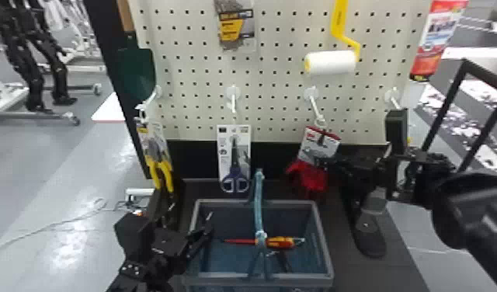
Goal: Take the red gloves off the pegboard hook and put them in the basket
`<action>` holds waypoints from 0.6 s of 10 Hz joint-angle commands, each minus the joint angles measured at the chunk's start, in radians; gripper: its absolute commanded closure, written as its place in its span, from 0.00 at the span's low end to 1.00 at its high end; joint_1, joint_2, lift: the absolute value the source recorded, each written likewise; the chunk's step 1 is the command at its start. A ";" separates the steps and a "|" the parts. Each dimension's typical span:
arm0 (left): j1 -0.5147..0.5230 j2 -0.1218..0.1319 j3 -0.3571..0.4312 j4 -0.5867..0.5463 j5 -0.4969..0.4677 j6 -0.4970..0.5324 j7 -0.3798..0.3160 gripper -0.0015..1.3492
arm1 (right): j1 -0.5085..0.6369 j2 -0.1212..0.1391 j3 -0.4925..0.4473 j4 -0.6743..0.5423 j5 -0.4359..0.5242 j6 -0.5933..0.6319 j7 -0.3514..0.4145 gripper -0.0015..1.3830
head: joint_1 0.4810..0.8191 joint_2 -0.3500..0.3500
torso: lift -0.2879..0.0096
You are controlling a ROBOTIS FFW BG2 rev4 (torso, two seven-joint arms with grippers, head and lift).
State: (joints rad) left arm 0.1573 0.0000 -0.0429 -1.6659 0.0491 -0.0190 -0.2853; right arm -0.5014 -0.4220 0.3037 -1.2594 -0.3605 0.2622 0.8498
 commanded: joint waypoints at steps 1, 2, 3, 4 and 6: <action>0.001 -0.003 0.001 0.000 0.000 0.001 0.000 0.26 | 0.000 -0.001 0.000 -0.002 0.000 0.000 0.000 0.93 | 0.20 0.50 | 0.63; 0.002 -0.003 0.003 0.000 0.000 -0.001 0.000 0.26 | 0.004 -0.001 0.000 -0.011 0.000 0.000 0.000 0.93 | 0.20 0.50 | 0.63; 0.005 -0.003 0.005 0.000 0.000 -0.002 0.000 0.26 | 0.024 -0.001 -0.020 -0.037 0.009 0.000 -0.002 0.93 | 0.20 0.50 | 0.63; 0.005 -0.003 0.005 0.000 0.000 -0.001 0.000 0.26 | 0.055 0.000 -0.043 -0.078 0.021 0.000 -0.009 0.93 | 0.20 0.50 | 0.63; 0.014 -0.002 0.008 -0.011 0.000 0.004 0.000 0.26 | 0.101 -0.001 -0.081 -0.173 0.064 0.032 -0.018 0.93 | 0.20 0.50 | 0.63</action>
State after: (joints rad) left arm 0.1690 0.0000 -0.0367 -1.6735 0.0491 -0.0165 -0.2853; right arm -0.4128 -0.4228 0.2342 -1.4067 -0.3103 0.2850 0.8319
